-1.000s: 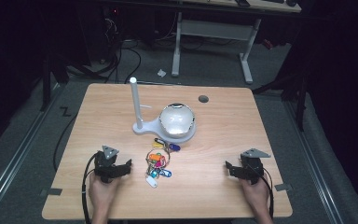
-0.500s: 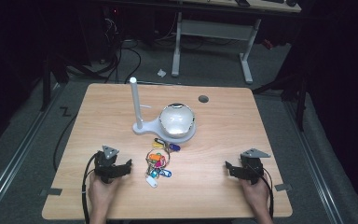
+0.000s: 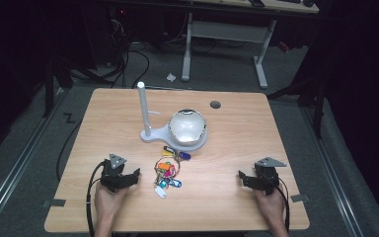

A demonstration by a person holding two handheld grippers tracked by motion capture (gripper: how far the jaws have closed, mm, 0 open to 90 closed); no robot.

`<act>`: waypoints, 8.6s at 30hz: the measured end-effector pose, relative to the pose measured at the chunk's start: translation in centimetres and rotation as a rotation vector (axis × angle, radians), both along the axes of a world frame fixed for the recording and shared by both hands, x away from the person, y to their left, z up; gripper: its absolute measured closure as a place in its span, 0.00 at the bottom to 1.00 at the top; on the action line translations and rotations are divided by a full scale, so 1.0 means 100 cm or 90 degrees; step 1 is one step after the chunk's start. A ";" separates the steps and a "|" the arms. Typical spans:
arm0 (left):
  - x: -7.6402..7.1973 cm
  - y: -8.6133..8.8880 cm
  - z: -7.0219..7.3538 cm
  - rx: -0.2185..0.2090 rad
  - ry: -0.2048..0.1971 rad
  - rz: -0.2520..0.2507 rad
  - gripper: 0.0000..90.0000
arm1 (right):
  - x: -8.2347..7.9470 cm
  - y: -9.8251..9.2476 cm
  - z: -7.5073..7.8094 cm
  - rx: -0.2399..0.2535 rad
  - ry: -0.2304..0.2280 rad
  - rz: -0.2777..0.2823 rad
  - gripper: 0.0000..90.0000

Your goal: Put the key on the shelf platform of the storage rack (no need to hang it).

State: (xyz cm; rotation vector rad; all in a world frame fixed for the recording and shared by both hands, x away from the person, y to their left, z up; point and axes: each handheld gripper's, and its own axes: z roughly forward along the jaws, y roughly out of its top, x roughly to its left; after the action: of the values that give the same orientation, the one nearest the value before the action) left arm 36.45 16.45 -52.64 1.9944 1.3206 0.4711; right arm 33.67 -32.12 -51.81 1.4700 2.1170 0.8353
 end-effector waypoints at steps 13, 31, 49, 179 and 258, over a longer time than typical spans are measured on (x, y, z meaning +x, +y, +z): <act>-0.006 -0.015 0.016 -0.064 -0.002 -0.059 0.34 | 0.000 0.000 0.000 0.000 0.000 -0.001 0.28; 0.002 -0.074 0.033 -0.036 0.001 -0.170 0.37 | 0.000 0.000 0.000 0.000 0.000 -0.001 0.28; 0.018 -0.107 0.016 0.009 0.045 -0.163 0.37 | 0.000 0.000 0.000 0.000 0.000 0.003 0.28; 0.054 -0.085 0.267 -0.156 -0.153 -0.272 1.00 | -0.001 0.001 0.000 0.000 0.002 0.012 0.26; 0.123 -0.145 0.168 -0.128 -0.034 -0.245 1.00 | -0.001 0.001 0.000 0.000 0.003 0.018 0.26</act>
State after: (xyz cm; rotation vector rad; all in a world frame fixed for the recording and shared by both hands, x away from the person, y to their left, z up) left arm 48.78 1.93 -35.83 1.9869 0.8824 0.1993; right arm 33.57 -31.99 -51.81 1.4452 2.1461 0.8429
